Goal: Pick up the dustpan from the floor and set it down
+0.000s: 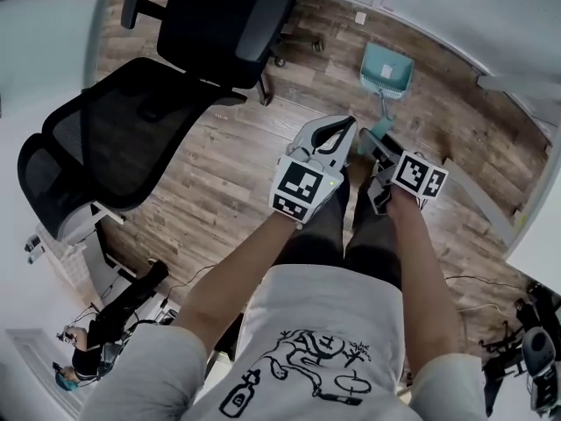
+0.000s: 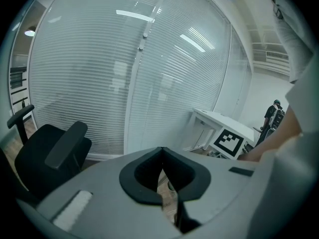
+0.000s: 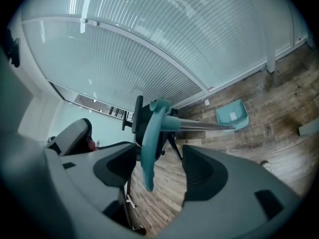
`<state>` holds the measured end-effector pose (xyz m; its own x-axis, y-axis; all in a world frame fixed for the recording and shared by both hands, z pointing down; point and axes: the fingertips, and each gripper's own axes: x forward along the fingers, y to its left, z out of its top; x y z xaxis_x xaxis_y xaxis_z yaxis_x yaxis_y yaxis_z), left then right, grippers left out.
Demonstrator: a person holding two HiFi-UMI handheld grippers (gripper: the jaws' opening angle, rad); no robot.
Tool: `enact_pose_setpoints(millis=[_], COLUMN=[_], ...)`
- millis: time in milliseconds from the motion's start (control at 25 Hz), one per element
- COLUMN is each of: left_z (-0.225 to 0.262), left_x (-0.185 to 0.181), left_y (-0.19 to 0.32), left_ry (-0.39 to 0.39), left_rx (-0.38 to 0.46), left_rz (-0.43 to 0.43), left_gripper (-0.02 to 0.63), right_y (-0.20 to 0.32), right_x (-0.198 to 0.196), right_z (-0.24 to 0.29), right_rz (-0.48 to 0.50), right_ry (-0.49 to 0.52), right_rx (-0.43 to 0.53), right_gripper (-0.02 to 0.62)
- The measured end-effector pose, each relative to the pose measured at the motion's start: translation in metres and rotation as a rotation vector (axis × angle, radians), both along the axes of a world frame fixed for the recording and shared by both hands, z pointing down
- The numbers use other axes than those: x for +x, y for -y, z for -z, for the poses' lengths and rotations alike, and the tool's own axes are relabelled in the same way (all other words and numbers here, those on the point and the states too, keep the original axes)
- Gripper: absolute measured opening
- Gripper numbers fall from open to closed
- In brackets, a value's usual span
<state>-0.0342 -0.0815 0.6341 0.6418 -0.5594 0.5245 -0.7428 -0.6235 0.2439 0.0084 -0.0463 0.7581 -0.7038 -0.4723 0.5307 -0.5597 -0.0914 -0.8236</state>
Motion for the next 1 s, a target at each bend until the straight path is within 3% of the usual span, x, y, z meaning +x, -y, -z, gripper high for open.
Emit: enact_pose_setpoints(millis=[360,560,1000], left_z=[-0.006,-0.007,0.009], left_x=[-0.001,-0.002,-0.003], left_y=[-0.008,-0.011,-0.010], left_ry=[0.008,0.013,0.022], left_rx=[-0.012,-0.014,0.014], left_rz=[0.006,0.002,-0.003], left_gripper=[-0.003,-0.003,-0.002], right_y=[0.002,0.003,0.010], right_x=[-0.006,-0.014,-0.003], right_z=[-0.005,0.007,0.025], right_rz=[-0.002,0.026,-0.001], right_ry=[0.053,0.101,0.116], right_rx=[0.002,0.057,0.109], right_gripper=[0.238,0.067,0.060])
